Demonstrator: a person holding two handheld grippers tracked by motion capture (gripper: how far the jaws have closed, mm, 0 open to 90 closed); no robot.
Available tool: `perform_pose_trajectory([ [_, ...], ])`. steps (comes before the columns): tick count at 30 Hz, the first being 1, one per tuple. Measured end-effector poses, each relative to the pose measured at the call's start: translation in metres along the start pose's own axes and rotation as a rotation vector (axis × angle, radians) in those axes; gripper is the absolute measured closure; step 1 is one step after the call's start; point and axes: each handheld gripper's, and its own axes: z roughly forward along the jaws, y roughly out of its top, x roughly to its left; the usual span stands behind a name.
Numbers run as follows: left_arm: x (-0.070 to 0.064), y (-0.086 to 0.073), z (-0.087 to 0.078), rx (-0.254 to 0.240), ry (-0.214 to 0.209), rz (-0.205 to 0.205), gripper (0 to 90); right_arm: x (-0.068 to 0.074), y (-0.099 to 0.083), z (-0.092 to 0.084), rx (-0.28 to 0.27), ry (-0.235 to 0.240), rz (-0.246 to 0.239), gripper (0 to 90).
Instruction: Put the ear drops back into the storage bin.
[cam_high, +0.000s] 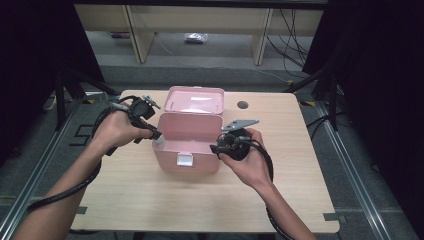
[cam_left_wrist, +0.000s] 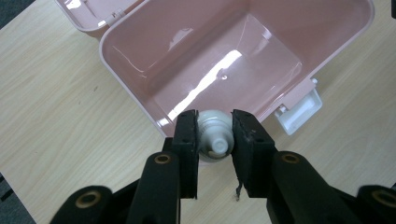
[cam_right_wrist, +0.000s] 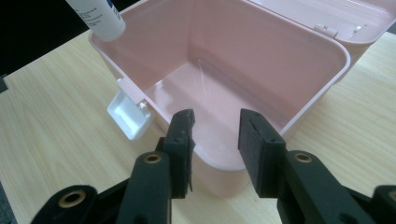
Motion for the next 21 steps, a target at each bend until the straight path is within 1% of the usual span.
perform_pose_trajectory([
  [3, 0.0, 0.0, 0.001, -0.001, -0.001, -0.004, 71.5, 0.0, 0.0, 0.0, -0.002, -0.004, -0.008, 66.1],
  [6, 0.0, 0.001, 0.003, 0.004, 0.0, -0.003, 71.6, 0.001, -0.001, 0.0, 0.003, -0.004, -0.003, 66.3],
  [7, 0.0, 0.001, 0.003, 0.007, -0.001, -0.003, 71.6, 0.002, -0.001, 0.002, -0.011, -0.003, 0.003, 66.3],
  [8, 0.0, 0.002, 0.004, 0.009, 0.001, 0.0, 71.6, 0.0, -0.001, 0.002, -0.016, -0.008, -0.023, 66.4],
  [10, -0.001, 0.002, 0.006, 0.013, -0.001, -0.006, 71.6, 0.001, -0.001, 0.002, -0.023, -0.008, -0.018, 66.5],
  [11, -0.001, 0.002, 0.007, 0.023, 0.0, 0.002, 71.6, 0.001, -0.001, 0.002, -0.023, -0.009, -0.018, 66.6],
  [14, -0.001, 0.002, 0.009, 0.022, 0.003, -0.003, 71.6, 0.001, -0.001, 0.002, -0.028, -0.01, -0.021, 66.6],
  [15, 0.0, 0.002, 0.01, 0.024, 0.001, -0.002, 71.5, 0.001, -0.002, 0.003, -0.032, -0.004, -0.022, 66.6],
  [16, 0.0, 0.003, 0.011, 0.027, 0.004, -0.005, 71.5, 0.002, -0.002, 0.002, -0.026, 0.002, 0.001, 66.6],
  [17, 0.0, 0.003, 0.012, 0.029, 0.005, -0.002, 71.5, 0.002, -0.002, 0.0, -0.002, 0.002, -0.001, 66.6],
  [18, 0.001, 0.003, 0.012, 0.047, 0.004, 0.016, 71.6, 0.001, -0.002, 0.0, -0.008, -0.001, -0.007, 66.6],
  [20, 0.0, 0.003, 0.014, 0.045, 0.0, 0.013, 71.6, 0.001, -0.002, 0.0, -0.009, 0.0, -0.005, 66.7],
  [21, 0.0, 0.003, 0.015, 0.052, -0.001, 0.015, 71.6, 0.001, -0.002, 0.0, 0.0, 0.007, 0.004, 66.9],
])
